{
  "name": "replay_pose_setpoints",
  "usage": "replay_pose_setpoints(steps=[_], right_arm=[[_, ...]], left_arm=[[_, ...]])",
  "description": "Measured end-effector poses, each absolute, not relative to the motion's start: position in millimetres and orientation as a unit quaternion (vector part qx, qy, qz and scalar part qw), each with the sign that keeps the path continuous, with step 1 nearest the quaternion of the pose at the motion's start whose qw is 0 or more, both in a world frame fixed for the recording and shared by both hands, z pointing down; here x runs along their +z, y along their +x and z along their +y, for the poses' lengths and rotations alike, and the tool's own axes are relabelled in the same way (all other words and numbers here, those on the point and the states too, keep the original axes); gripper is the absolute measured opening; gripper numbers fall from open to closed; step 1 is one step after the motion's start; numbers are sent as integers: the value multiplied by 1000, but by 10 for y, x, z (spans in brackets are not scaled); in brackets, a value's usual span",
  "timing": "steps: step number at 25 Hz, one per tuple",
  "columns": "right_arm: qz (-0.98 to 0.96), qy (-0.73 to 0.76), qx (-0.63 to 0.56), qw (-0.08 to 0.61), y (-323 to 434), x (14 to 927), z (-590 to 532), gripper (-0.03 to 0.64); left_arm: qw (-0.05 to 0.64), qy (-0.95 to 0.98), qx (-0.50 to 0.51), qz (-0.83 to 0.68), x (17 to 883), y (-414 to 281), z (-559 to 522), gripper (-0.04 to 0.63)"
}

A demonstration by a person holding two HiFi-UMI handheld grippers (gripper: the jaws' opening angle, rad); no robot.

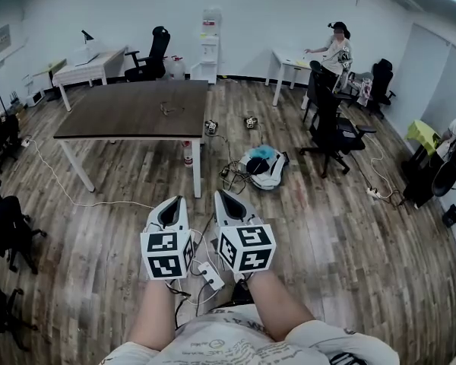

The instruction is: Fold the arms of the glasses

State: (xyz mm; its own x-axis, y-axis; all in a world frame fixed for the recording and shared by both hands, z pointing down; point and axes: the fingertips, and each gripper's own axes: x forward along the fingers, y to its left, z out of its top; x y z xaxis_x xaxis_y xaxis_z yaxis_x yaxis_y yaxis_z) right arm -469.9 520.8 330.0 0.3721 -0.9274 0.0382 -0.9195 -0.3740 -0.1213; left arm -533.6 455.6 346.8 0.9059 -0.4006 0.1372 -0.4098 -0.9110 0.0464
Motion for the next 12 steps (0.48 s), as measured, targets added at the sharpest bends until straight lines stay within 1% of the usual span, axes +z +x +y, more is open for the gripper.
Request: replay_pose_setpoints(steps=[6, 12], right_arm=[[565, -822, -47, 42, -4465, 3298, 5037, 11], [571, -818, -54, 47, -4021, 3322, 4770, 11]], left_arm=[[35, 975, 64, -211, 3495, -5098, 4409, 14], [36, 973, 73, -216, 3510, -4662, 4159, 14]])
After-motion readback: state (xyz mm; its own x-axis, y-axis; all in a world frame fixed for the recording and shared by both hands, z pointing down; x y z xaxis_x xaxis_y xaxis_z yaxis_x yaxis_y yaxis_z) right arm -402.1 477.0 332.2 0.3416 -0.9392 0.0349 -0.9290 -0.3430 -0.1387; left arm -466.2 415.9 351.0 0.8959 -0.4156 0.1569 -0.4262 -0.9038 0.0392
